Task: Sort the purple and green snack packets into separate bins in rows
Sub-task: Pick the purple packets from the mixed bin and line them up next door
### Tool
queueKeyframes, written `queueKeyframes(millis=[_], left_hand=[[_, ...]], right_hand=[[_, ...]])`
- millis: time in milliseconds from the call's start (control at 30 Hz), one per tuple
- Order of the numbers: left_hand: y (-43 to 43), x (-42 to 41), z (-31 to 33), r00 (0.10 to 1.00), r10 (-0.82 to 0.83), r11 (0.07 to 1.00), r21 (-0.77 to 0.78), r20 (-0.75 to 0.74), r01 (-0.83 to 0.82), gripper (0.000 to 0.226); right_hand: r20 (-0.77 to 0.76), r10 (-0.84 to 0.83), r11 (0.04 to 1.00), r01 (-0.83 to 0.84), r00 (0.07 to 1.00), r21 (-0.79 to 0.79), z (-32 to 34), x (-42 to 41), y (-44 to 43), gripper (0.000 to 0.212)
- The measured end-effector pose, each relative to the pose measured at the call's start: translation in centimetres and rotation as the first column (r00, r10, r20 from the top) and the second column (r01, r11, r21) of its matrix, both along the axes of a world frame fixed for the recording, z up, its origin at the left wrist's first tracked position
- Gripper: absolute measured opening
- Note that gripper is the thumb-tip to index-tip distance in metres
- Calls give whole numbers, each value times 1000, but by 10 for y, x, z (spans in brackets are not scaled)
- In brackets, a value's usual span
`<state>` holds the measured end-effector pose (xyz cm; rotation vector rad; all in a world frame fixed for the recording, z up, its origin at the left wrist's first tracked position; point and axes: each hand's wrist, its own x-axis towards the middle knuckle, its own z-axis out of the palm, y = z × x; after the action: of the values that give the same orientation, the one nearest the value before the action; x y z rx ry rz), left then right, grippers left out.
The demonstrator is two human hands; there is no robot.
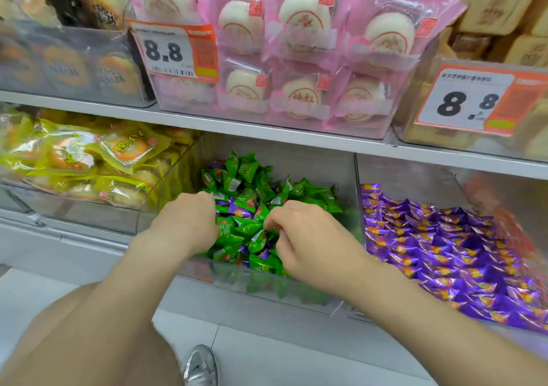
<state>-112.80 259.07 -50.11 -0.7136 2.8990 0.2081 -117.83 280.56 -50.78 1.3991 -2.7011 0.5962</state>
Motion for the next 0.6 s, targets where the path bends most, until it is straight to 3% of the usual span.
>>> queueKeyframes(millis=[133, 233, 333, 433, 533, 600], left_hand=[[-12, -6, -1, 965, -130, 991, 40, 229, 124, 33], [-15, -15, -3, 950, -139, 989, 93, 278, 117, 43], [-23, -26, -11, 968, -96, 980, 190, 233, 51, 58], [-28, -32, -22, 984, -53, 959, 284, 168, 3, 77], [-27, -38, -28, 997, 4, 941, 337, 80, -31, 63], [-29, -41, -31, 998, 56, 930, 362, 31, -64, 59]], right_hand=[[57, -15, 998, 12, 998, 55, -15, -16, -38, 40], [24, -54, 998, 52, 998, 42, -22, -30, -72, 40], [137, -85, 992, 71, 987, 105, -28, -41, -94, 40], [157, -106, 945, 50, 982, 324, -34, -49, -103, 42], [246, -105, 914, -5, 964, 407, -32, -53, -109, 65], [288, -103, 936, -5, 952, 352, -32, -57, -111, 68]])
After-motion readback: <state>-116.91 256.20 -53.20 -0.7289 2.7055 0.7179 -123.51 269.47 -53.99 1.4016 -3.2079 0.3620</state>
